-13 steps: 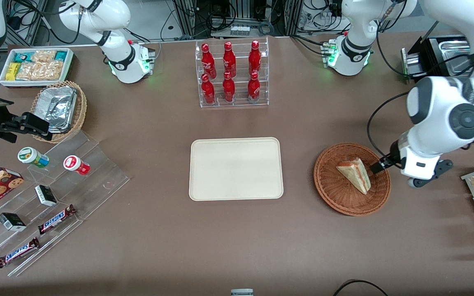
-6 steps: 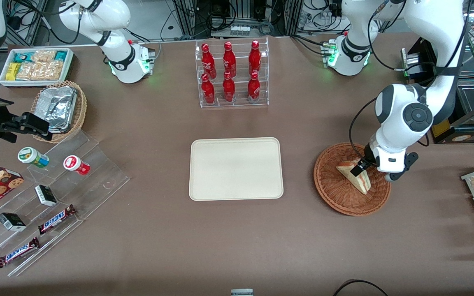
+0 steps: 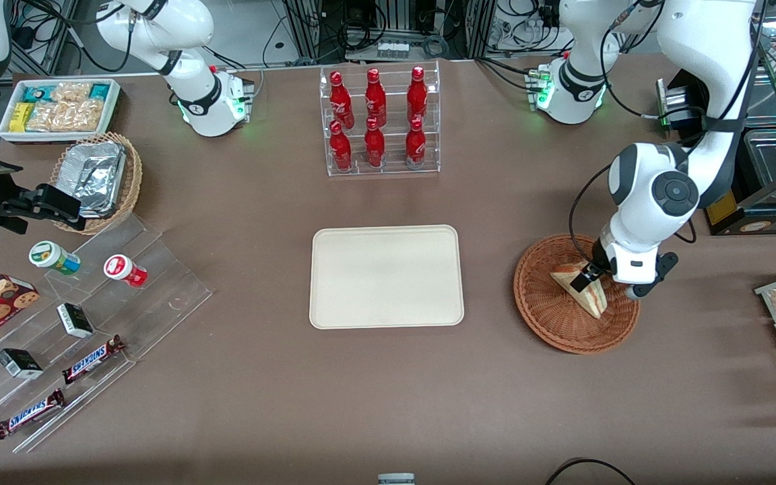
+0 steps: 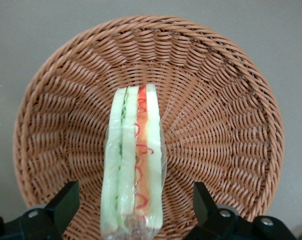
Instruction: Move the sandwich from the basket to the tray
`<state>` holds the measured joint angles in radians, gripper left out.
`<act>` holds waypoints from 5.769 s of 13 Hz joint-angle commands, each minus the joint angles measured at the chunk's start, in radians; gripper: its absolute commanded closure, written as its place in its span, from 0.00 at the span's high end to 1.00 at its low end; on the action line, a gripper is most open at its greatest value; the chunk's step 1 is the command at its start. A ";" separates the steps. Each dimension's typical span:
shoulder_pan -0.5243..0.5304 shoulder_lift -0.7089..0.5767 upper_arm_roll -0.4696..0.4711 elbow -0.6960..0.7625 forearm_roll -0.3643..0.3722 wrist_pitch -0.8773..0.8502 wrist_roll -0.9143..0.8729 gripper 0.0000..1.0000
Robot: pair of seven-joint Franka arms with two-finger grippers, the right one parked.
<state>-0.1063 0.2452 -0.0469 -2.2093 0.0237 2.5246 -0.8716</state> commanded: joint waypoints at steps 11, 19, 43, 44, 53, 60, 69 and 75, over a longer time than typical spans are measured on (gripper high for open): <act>-0.027 -0.053 0.002 0.051 0.018 -0.150 -0.015 0.00; -0.303 -0.087 -0.033 0.367 0.045 -0.661 -0.027 0.00; -0.684 0.533 -0.008 0.787 0.041 -0.299 -0.024 0.99; -0.684 0.526 -0.008 0.789 0.038 -0.300 -0.026 0.99; -0.573 0.182 -0.008 0.784 -0.004 -0.744 -0.092 0.99; -0.298 -0.025 -0.008 0.751 0.012 -1.023 0.213 0.99; 0.091 -0.294 -0.007 0.531 0.001 -1.040 0.782 0.99; 0.108 -0.314 0.033 0.516 0.008 -1.035 0.841 0.99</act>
<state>-0.0029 -0.0418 -0.0084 -1.6677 0.0343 1.4776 -0.0450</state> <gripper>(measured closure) 0.004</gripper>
